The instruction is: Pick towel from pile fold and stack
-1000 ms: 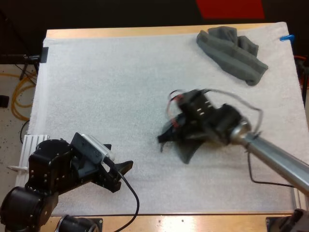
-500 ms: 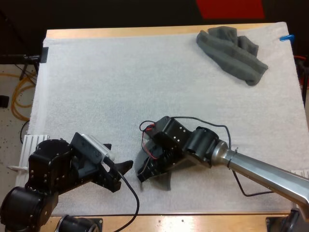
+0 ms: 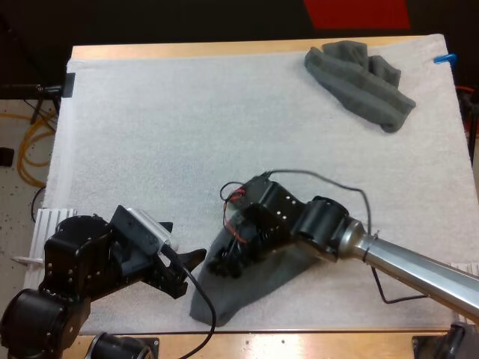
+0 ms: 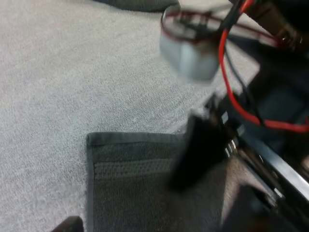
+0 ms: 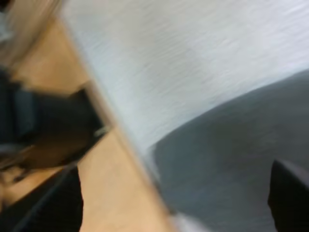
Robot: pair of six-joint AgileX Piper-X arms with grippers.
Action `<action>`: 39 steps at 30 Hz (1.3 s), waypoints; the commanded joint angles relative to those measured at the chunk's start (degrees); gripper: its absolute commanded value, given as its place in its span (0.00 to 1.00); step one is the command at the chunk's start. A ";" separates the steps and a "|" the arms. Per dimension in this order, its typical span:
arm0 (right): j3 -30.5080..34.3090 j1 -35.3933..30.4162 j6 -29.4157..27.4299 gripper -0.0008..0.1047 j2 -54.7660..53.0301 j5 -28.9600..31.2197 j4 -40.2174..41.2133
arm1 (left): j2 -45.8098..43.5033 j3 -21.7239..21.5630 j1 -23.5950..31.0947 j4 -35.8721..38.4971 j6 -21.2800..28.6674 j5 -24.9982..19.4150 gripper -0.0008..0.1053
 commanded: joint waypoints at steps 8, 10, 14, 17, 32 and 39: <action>-0.65 -8.56 -8.85 0.73 1.43 6.83 0.11 | 0.45 -0.13 -0.14 -0.28 0.77 0.31 0.69; -0.65 -10.74 -11.65 0.72 3.09 6.83 0.09 | 0.45 -0.13 -0.14 -0.28 0.73 0.31 0.69; -0.65 -13.28 -18.47 0.59 7.12 7.01 -1.10 | 0.45 -0.13 -0.14 0.30 -0.54 0.31 0.69; -0.80 -13.47 -22.42 0.49 10.51 9.05 -3.40 | 0.45 -0.13 -0.14 2.13 -0.56 0.31 0.69; -18.19 -13.61 -25.51 0.48 28.88 18.11 4.44 | 0.45 -0.13 -0.14 8.37 -0.56 -0.09 0.69; -19.21 -13.61 -25.62 0.48 30.27 16.67 8.70 | 0.45 -0.13 -0.14 8.37 0.03 -0.09 0.69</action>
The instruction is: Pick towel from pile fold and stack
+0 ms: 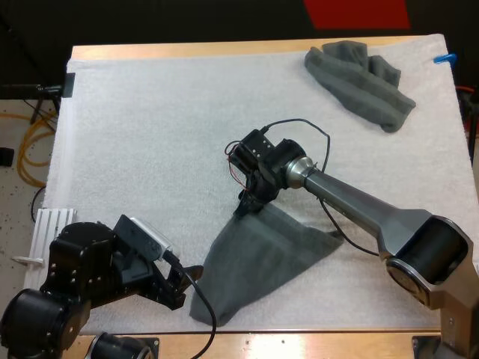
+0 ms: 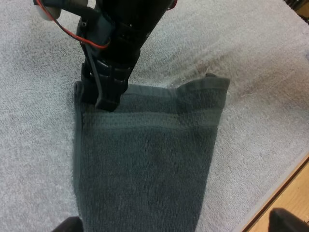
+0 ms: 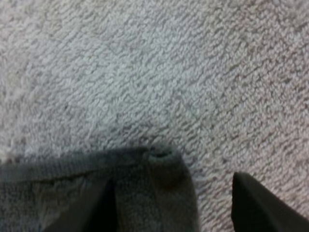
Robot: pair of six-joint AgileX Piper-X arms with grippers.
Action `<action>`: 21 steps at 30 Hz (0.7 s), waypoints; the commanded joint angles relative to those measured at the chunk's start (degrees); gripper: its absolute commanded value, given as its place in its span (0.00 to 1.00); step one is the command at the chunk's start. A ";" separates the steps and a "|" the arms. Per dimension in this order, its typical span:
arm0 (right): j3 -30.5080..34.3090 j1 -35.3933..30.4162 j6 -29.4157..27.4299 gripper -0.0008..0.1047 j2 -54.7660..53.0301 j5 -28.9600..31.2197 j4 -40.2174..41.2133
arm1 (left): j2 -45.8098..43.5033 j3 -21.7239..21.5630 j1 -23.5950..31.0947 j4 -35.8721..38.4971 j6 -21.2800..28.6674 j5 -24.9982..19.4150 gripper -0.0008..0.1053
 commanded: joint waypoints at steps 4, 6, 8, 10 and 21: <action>-0.59 -0.18 0.87 0.48 1.64 -2.72 -0.37 | 0.45 -0.13 -0.14 0.58 0.03 -0.09 0.69; -0.59 -0.18 1.31 0.48 2.20 -3.67 -0.13 | 0.45 -0.13 -0.14 0.58 0.03 -0.09 0.69; -0.59 -0.18 1.46 0.45 2.75 -3.51 0.58 | 0.45 -0.13 -0.14 0.58 0.03 -0.09 0.69; -0.59 -0.18 1.46 0.37 3.05 -3.41 0.96 | 0.45 -0.13 -0.14 0.58 0.03 -0.09 0.69; -0.59 -1.85 0.71 0.01 1.78 17.18 2.15 | 0.45 -0.13 -0.14 0.58 0.92 -0.09 0.69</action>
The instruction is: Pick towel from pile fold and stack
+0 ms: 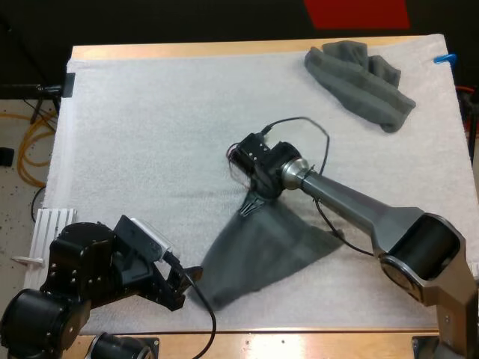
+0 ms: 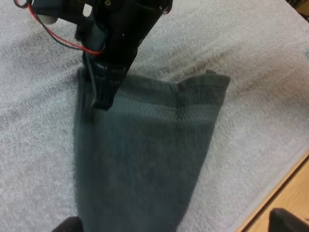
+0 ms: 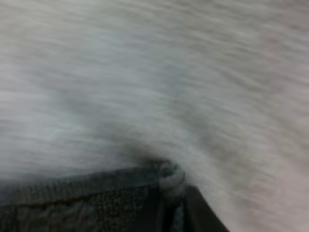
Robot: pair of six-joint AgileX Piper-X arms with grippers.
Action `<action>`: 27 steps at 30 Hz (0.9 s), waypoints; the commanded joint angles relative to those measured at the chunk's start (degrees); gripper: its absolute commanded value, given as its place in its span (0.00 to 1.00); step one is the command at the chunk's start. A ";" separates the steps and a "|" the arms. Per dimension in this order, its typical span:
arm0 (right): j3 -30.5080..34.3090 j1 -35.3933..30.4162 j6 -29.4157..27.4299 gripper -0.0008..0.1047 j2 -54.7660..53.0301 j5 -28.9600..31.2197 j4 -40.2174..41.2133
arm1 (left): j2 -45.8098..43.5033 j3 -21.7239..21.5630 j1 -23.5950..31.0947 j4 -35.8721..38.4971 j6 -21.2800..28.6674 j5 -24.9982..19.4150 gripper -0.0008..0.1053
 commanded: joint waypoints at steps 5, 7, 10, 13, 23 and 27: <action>-0.09 -6.50 3.15 0.01 -3.10 7.66 4.68 | 0.97 -0.13 -0.14 0.00 4.55 -0.11 0.69; -0.09 -8.85 3.69 0.01 -4.51 7.51 7.08 | 2.01 -0.13 -0.14 -1.28 4.79 -0.27 0.69; -0.09 -11.27 2.71 0.01 -6.69 7.47 12.43 | 4.96 -0.13 -0.14 -5.53 4.51 -1.15 0.69; -0.09 -12.68 1.71 0.01 -8.85 7.21 17.27 | 9.85 -0.13 -0.14 -10.69 4.53 -1.42 0.69; 0.17 -15.92 3.51 0.01 -10.92 5.68 15.65 | 30.46 -0.13 -0.14 -19.76 4.53 -0.53 0.69; 1.18 -16.22 1.49 0.01 -11.21 5.69 18.64 | 35.31 -0.13 -0.14 -24.33 4.25 -0.52 0.69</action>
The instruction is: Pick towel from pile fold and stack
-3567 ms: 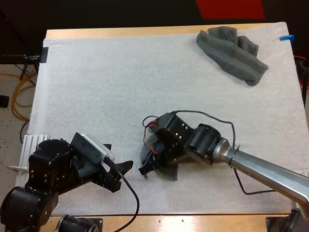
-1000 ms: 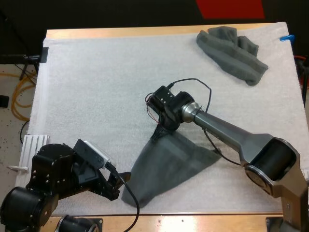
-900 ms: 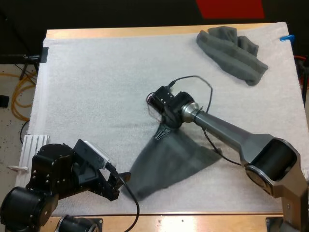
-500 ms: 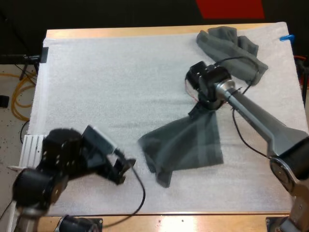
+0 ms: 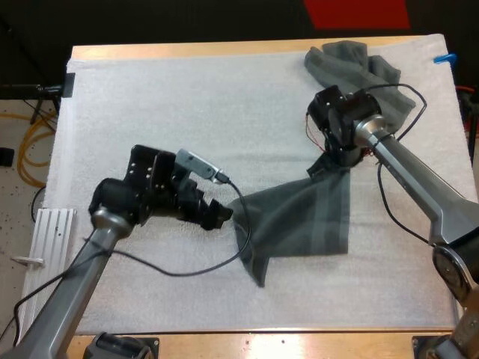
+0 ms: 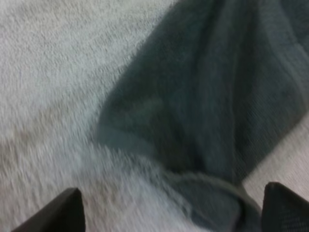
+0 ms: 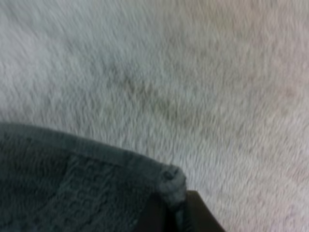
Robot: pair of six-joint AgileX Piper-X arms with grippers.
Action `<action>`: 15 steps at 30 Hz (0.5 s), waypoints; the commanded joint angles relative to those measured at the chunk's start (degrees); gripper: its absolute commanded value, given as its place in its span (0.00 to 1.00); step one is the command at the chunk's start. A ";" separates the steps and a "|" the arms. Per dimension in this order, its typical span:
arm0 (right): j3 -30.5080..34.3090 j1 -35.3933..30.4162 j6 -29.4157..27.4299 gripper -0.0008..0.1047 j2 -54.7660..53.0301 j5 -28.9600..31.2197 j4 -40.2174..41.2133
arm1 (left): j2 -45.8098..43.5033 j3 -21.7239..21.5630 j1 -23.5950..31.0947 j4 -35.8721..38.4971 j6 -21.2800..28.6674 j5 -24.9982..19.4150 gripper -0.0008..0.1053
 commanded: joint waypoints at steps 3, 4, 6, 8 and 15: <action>1.64 0.00 -0.62 0.01 -0.96 -0.66 0.38 | 2.95 -0.13 -0.14 -4.50 -1.41 0.72 0.69; 3.06 0.00 -0.62 0.01 -0.96 -2.24 -0.51 | 5.94 -0.13 -0.16 -5.83 -4.44 1.15 0.69; 4.48 0.00 -0.52 0.01 -1.05 -4.25 -1.08 | 9.87 -0.13 -0.77 -6.45 -6.70 1.85 0.69; 5.19 0.00 -0.25 0.01 -1.05 -5.14 -1.28 | 12.48 -0.13 -1.59 -7.72 -7.50 1.84 0.69; 5.63 0.00 -0.07 0.01 -1.20 -5.86 -1.25 | 21.34 -0.63 -6.85 -14.51 -12.17 -3.96 0.69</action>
